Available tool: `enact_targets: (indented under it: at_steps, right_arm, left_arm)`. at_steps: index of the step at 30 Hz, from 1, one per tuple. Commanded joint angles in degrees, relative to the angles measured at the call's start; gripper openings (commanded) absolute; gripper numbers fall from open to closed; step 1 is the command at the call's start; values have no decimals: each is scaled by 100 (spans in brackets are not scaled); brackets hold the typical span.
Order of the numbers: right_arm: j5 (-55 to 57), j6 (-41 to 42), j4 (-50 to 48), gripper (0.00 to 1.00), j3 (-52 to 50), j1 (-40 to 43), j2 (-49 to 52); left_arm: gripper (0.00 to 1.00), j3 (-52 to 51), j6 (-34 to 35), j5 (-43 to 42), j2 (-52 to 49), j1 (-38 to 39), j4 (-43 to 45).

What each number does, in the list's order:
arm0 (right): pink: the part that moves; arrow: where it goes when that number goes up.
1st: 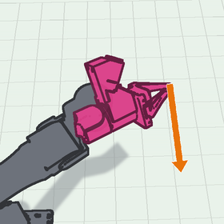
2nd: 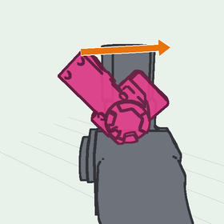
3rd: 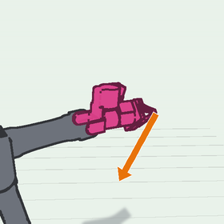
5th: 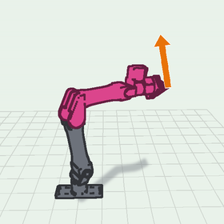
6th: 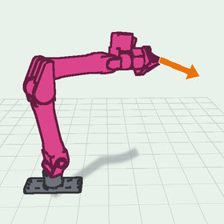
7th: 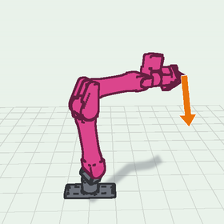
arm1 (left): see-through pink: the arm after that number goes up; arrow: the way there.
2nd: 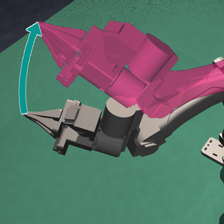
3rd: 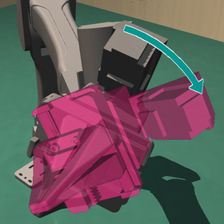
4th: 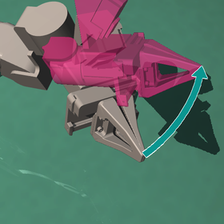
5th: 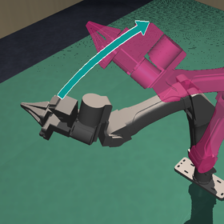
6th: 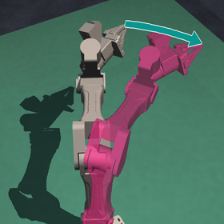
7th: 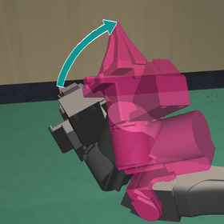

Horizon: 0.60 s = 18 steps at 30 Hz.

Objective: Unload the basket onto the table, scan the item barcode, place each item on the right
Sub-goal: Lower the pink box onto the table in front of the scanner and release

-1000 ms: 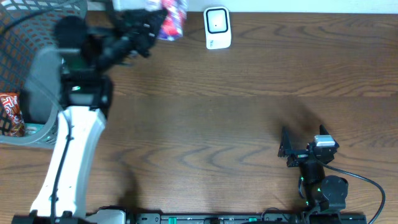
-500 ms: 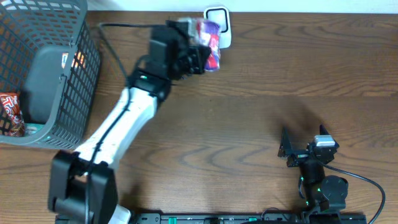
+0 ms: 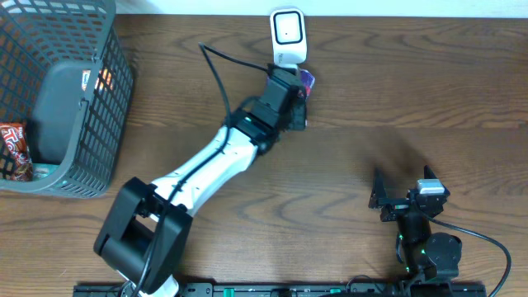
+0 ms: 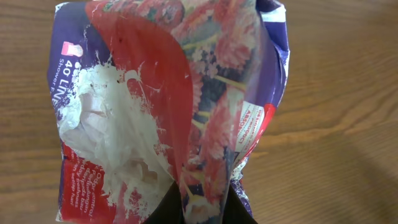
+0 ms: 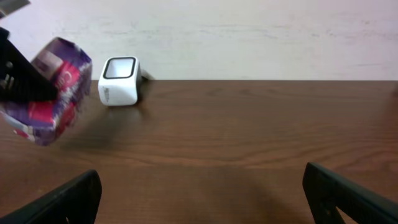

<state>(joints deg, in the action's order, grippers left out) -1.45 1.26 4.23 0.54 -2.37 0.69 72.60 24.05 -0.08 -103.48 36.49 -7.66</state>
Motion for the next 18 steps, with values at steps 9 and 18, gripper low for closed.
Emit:
enact_targets:
  at_steps: [9,18]
  right_arm:
    - [46,83,11,99,-20,2,-31]
    - [48,85,9,99,-20,2,-31]
  left_arm:
    - [12,74,1012,1458,-225,459,-546]
    - [36,76,866,1467,-356,452,-254]
